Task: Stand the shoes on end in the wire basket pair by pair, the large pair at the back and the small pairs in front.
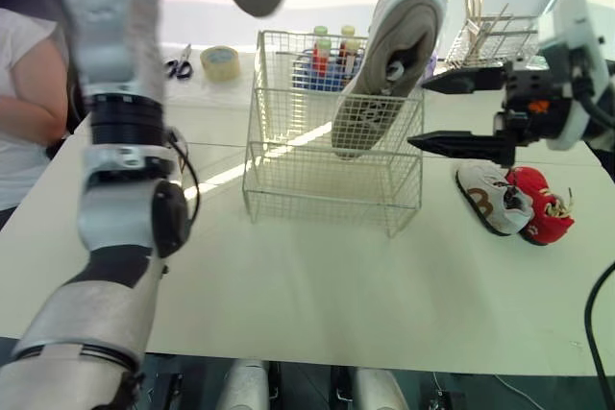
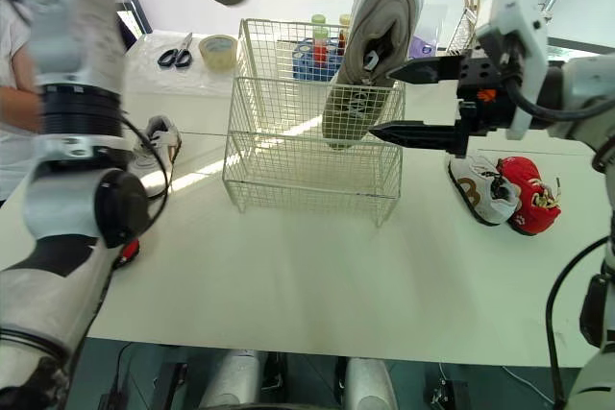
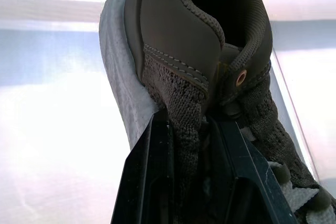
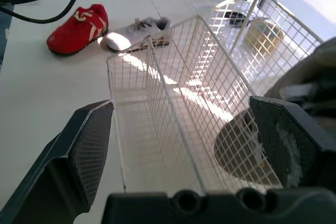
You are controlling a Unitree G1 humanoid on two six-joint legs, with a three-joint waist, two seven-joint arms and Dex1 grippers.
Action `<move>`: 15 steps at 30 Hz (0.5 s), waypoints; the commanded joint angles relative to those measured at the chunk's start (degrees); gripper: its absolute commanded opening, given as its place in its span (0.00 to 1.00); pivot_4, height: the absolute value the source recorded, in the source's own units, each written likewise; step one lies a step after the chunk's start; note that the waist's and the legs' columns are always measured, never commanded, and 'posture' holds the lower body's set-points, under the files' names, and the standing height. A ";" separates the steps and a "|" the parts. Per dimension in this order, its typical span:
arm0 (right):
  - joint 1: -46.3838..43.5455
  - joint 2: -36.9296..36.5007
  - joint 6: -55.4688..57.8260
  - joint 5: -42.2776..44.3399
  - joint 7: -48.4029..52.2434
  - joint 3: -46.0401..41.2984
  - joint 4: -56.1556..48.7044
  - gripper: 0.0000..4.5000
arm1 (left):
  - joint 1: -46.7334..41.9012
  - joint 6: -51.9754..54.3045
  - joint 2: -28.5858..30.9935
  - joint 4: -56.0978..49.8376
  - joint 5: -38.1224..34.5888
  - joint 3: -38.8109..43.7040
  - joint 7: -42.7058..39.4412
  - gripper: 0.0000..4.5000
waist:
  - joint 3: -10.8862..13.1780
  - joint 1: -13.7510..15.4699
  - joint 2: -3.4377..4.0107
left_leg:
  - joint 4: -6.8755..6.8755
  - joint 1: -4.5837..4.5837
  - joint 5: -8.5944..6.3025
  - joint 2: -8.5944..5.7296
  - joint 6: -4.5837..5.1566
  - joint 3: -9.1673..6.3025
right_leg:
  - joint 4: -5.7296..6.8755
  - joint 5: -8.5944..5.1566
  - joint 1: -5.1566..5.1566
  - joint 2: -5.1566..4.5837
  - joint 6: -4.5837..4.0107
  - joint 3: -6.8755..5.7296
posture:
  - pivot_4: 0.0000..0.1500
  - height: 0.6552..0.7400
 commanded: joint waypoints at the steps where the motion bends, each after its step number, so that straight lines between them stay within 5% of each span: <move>1: 1.61 -1.88 1.91 1.55 -2.78 -4.95 -2.77 1.00 | -1.57 -7.62 -1.25 2.33 1.18 -0.83 0.37 0.09 | 0.00 -0.37 0.01 | 0.00 -0.01 0.00 0.01 0.00 0.02 | -0.03 0.00 -0.03 0.01 0.00 0.04 | 1.00 0.94; 7: 7.02 -0.96 5.98 4.79 -9.02 -10.58 -7.74 1.00 | 5.51 -16.10 -7.56 4.86 2.89 -3.29 1.11 0.09 | 0.00 -0.18 0.01 | -0.05 0.02 0.00 0.05 0.00 0.05 | -0.03 0.00 -0.06 0.02 0.00 0.10 | 1.00 0.94; 15: 5.12 0.25 5.28 7.87 -12.38 -10.96 -7.41 1.00 | 11.67 -23.52 -8.96 7.52 9.30 -7.20 4.86 0.09 | -0.05 0.06 0.03 | 0.00 0.02 -0.07 0.02 0.12 0.03 | -0.06 0.00 0.00 -0.04 0.00 0.11 | 1.00 0.94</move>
